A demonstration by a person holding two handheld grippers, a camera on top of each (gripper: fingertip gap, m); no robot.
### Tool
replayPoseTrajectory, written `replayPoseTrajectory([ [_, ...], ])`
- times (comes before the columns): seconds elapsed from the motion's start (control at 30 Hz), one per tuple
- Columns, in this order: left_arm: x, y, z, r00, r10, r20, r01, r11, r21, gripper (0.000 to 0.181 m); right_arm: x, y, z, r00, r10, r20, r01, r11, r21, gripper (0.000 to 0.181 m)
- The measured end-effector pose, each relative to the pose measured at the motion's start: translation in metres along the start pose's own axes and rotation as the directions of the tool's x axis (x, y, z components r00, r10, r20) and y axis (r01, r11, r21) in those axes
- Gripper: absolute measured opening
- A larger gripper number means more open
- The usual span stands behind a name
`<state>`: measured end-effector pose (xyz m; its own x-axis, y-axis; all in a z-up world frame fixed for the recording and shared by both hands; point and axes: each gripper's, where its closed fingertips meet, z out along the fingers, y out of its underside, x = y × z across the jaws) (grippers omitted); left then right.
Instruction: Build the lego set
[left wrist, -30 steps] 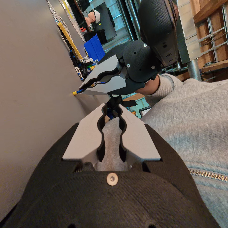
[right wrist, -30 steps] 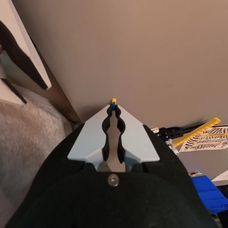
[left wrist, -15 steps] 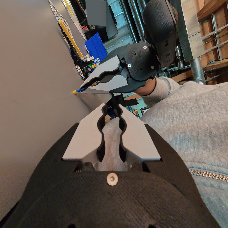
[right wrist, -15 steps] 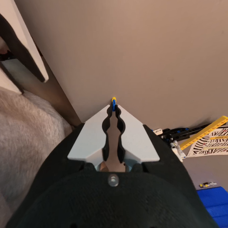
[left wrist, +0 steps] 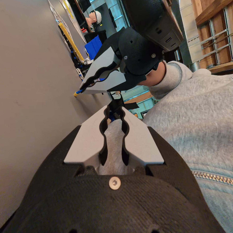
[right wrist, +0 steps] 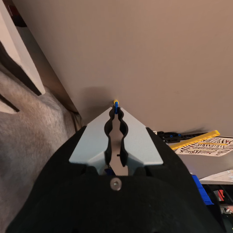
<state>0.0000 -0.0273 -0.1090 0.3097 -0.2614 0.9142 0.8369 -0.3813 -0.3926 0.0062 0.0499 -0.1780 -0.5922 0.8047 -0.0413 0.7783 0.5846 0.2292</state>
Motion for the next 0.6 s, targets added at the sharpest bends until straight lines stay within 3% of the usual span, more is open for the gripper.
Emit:
replayPoseTrajectory([
  [0.6, -0.0007, 0.0015, 0.0014, 1.0, 0.004, 0.013, -0.004, 1.0, -0.008, 0.014, -0.0025, 0.005, 0.0015, 1.0, 0.025, 0.008, -0.025, 1.0, 0.014, 0.004],
])
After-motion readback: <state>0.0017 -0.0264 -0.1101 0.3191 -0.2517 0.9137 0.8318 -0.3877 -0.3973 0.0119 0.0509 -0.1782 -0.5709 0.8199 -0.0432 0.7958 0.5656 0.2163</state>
